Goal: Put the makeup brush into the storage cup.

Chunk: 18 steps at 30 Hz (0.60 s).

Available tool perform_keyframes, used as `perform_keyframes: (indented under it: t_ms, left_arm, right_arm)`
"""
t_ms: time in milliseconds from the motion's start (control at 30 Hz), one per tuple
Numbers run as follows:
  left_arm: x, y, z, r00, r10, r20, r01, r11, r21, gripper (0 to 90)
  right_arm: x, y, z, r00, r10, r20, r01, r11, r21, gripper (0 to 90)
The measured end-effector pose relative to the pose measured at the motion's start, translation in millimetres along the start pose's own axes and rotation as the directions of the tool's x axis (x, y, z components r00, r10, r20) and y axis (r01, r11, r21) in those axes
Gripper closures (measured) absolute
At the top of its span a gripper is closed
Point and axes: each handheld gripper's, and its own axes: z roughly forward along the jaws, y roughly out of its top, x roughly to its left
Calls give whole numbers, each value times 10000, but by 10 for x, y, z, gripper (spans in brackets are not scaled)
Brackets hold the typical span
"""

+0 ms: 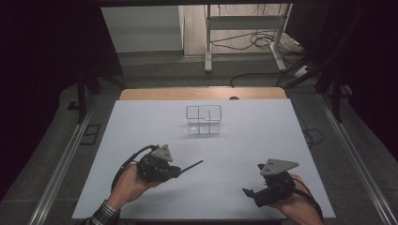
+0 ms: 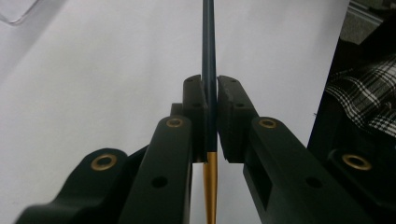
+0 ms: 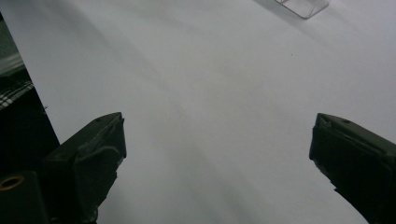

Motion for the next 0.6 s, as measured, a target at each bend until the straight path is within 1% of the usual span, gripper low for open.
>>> perform_keyframes:
  t_ms: [133, 233, 267, 300, 333, 400, 467, 567, 600]
  left_arm:
    - [-27, 23, 45, 9998, 134, 132, -135, 9999, 53, 836]
    - [-47, 46, 77, 9994, 260, 243, -264, 9996, 141, 836]
    - [-51, 54, 88, 9992, 311, 264, -316, 9993, 180, 836]
    - [-58, 64, 103, 9989, 361, 306, -368, 9991, 211, 836]
    - [-65, 69, 113, 9989, 351, 325, -358, 9991, 207, 836]
    - [-74, 83, 132, 9984, 422, 366, -433, 9987, 272, 836]
    - [-79, 93, 147, 9981, 461, 415, -474, 9984, 323, 836]
    - [-89, 109, 173, 9975, 523, 478, -540, 9979, 348, 836]
    - [-90, 112, 178, 9973, 541, 493, -559, 9978, 365, 836]
  right_arm:
    - [61, 81, 34, 9987, -504, 101, 502, 9987, 130, 88]
    - [105, 130, 72, 9957, -918, 98, 914, 9953, 311, 140]
    - [114, 143, 85, 9936, -1121, 100, 1117, 9931, 360, 158]
    - [128, 157, 99, 9927, -1204, 96, 1200, 9920, 405, 172]
    - [138, 173, 114, 9901, -1402, 99, 1396, 9892, 451, 191]
    - [159, 196, 133, 9871, -1596, 137, 1587, 9858, 541, 209]
    - [171, 225, 154, 9811, -1924, 188, 1909, 9797, 614, 233]
    - [192, 275, 184, 9757, -2185, 191, 2167, 9739, 679, 261]
    - [201, 297, 198, 9718, -2350, 216, 2329, 9698, 723, 276]
